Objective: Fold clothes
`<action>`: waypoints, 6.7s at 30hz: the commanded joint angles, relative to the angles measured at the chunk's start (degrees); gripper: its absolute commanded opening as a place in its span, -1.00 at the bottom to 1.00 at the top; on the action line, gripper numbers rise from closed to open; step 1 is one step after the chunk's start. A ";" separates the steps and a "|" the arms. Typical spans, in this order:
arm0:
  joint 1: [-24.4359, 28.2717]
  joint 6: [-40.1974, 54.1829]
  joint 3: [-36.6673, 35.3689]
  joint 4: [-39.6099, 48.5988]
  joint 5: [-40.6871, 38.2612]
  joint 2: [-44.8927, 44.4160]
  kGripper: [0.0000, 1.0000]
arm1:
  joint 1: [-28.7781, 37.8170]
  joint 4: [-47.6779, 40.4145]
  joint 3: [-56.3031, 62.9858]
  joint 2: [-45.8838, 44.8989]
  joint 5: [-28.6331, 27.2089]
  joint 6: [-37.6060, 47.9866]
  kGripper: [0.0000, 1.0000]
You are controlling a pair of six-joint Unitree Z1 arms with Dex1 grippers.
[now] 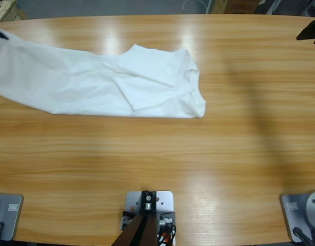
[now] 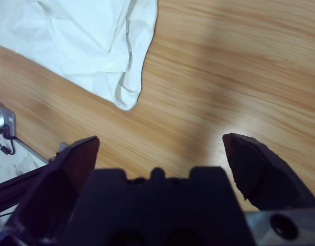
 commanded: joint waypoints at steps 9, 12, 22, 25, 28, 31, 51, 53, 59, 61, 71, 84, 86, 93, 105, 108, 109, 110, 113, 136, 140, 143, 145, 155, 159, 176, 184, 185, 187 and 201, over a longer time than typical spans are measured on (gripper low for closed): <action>-27.73 -13.93 -15.12 1.90 -3.18 3.60 -1.00 | 1.23 -2.86 7.39 -3.34 1.94 0.69 1.00; -33.18 -16.06 -17.93 1.88 -3.36 5.36 -1.00 | 1.23 -3.30 8.50 -4.14 2.08 0.71 1.00; -44.70 -21.70 -31.36 2.34 -5.94 15.80 -1.00 | 1.27 -3.51 9.97 -6.04 3.03 0.71 1.00; -46.45 -23.16 -41.42 5.58 -6.17 21.18 -1.00 | 1.87 -3.53 10.46 -6.31 3.13 0.71 1.00; -47.51 -24.11 -50.28 7.93 -6.17 25.92 -1.00 | 2.13 -3.62 11.43 -6.73 3.13 0.71 1.00; -48.65 -24.74 -54.95 8.32 -6.29 29.44 -1.00 | 2.18 -3.79 12.52 -7.41 3.04 0.71 1.00; -48.70 -26.55 -76.57 6.60 -2.81 34.34 -1.00 | 4.22 -4.06 13.59 -7.47 3.48 0.92 1.00; -47.68 -26.99 -76.63 5.19 -1.25 32.27 -1.00 | 4.43 -4.06 13.59 -7.45 3.48 1.04 1.00; -45.75 -28.17 -76.71 -0.68 0.63 29.33 -1.00 | 4.84 -3.57 13.68 -8.35 3.31 1.23 1.00; -45.75 -28.25 -76.71 -3.49 2.07 28.56 -1.00 | 4.84 -3.32 13.77 -8.64 3.15 1.23 1.00; -46.98 -30.52 -76.98 -12.25 7.80 25.26 -1.00 | 4.84 -3.97 15.18 -8.08 2.85 1.23 1.00; -45.75 -30.94 -76.98 -13.74 11.48 25.92 -1.00 | 4.85 -6.78 17.81 -6.39 3.04 1.15 1.00; -45.05 -31.05 -76.98 -14.97 11.50 27.24 -1.00 | 4.84 -6.78 17.81 -6.39 3.04 1.11 1.00; -44.33 -31.54 -76.98 -17.70 11.34 30.48 -1.00 | 4.84 -6.87 18.16 -6.06 2.96 1.02 1.00; -44.61 -31.81 -76.98 -19.07 9.40 31.57 0.99 | 5.10 -7.35 18.41 -4.90 3.22 0.97 1.00; -44.75 -31.63 -76.98 -19.05 8.70 31.41 0.99 | 5.22 -7.49 18.43 -4.81 3.39 0.97 1.00; -44.80 -31.54 -76.98 -19.03 8.56 31.32 0.99 | 5.28 -7.49 18.43 -4.81 3.45 0.97 1.00; -44.87 -31.51 -77.03 -19.05 8.26 31.25 0.99 | 5.28 -7.54 18.43 -4.81 3.48 0.97 1.00; -44.87 -31.42 -77.07 -18.82 7.52 31.00 0.99 | 5.36 -7.57 18.43 -4.99 3.57 0.97 1.00; -43.27 -26.34 -77.49 13.86 15.21 20.39 1.00 | 5.80 -7.57 19.92 -9.22 3.54 1.06 1.00; -43.29 -23.16 -70.46 14.73 19.90 16.85 1.00 | 5.80 -8.01 20.29 -9.54 3.57 1.15 1.00; -44.38 -19.64 -59.68 14.68 24.06 12.44 1.00 | 5.80 -8.33 20.48 -9.40 3.59 1.15 1.00; -44.84 -18.85 -53.26 14.51 25.24 9.54 1.00 | 5.80 -8.65 20.68 -9.38 3.64 1.15 1.00; -42.39 -18.18 -4.42 -10.40 25.84 -9.62 1.00 | 5.89 -9.51 21.42 -9.82 3.75 1.29 1.00; -40.41 -17.87 11.46 -18.42 25.82 -18.57 1.00 | 6.45 -10.00 21.50 -8.70 3.75 1.29 1.00; -39.28 -39.89 58.46 -68.11 14.75 -34.05 1.00 | 12.43 -9.67 21.66 -10.61 2.34 3.19 1.00; -39.25 -44.36 67.13 -80.40 15.54 -30.87 1.00 | 13.94 -9.33 21.42 -10.16 1.81 3.70 1.00; -38.95 -44.44 67.08 -81.21 15.54 -29.99 1.00 | 14.10 -9.33 21.42 -10.02 1.81 3.70 1.00; -38.65 -45.20 67.08 -83.74 15.54 -28.25 1.00 | 14.24 -9.33 21.45 -9.75 1.72 3.70 1.00; -37.58 -53.74 69.89 -88.08 16.95 -22.36 0.98 | 14.33 -9.77 21.50 -7.80 1.46 3.70 1.00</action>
